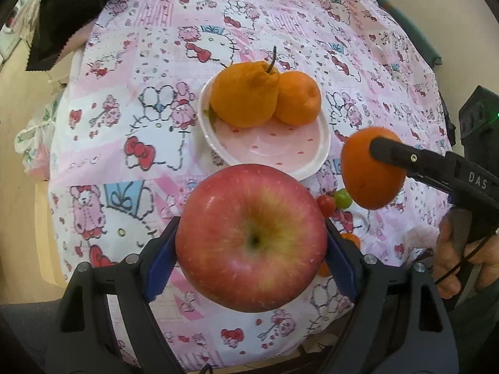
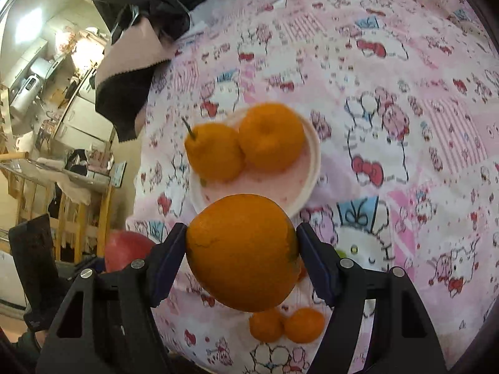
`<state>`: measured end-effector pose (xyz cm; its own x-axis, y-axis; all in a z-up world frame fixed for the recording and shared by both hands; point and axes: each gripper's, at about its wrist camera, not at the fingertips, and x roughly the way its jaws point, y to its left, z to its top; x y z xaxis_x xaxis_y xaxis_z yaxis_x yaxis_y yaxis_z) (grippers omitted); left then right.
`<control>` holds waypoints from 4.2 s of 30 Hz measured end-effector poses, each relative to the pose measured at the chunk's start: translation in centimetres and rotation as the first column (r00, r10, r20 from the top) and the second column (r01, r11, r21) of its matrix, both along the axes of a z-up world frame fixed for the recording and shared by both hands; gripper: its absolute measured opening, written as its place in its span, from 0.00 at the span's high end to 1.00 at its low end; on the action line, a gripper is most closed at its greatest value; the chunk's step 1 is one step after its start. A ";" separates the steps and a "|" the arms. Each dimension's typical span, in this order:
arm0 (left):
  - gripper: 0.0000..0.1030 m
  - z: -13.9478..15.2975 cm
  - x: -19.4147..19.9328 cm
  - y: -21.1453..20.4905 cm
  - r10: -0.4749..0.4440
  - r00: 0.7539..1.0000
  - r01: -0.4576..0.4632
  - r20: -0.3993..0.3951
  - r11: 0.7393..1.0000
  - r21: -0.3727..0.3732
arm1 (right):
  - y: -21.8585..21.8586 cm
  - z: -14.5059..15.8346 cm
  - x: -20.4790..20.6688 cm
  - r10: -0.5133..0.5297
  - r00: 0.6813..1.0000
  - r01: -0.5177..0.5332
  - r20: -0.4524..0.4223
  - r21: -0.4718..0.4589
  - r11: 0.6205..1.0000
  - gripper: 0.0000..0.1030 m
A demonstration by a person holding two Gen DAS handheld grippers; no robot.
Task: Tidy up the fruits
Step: 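Lift the apple with the left gripper while the right gripper carries the orange to the plate, then set the apple and orange onto the plate beside the citron with both grippers, then grasp a red cherry tomato with the left gripper while the right gripper grasps a tangerine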
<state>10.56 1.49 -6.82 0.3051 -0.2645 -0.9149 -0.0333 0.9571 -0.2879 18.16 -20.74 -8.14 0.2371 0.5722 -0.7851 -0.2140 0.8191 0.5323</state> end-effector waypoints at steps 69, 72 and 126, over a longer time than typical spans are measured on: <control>0.31 -2.4 5.9 1.9 0.110 0.993 -0.112 0.042 0.993 0.036 | -2.0 -4.6 4.3 -0.220 0.964 0.222 -0.147 -0.002 0.975 0.54; 0.35 -3.5 6.3 1.1 0.083 0.996 -0.084 0.022 0.995 0.058 | -1.8 -4.6 4.4 -0.219 0.965 0.220 -0.142 -0.009 0.976 0.54; 0.29 -4.8 -0.3 -3.6 0.044 0.999 -0.043 -0.021 0.998 0.035 | -8.2 -2.3 -7.1 -0.333 0.938 0.334 -0.099 -0.005 0.943 0.09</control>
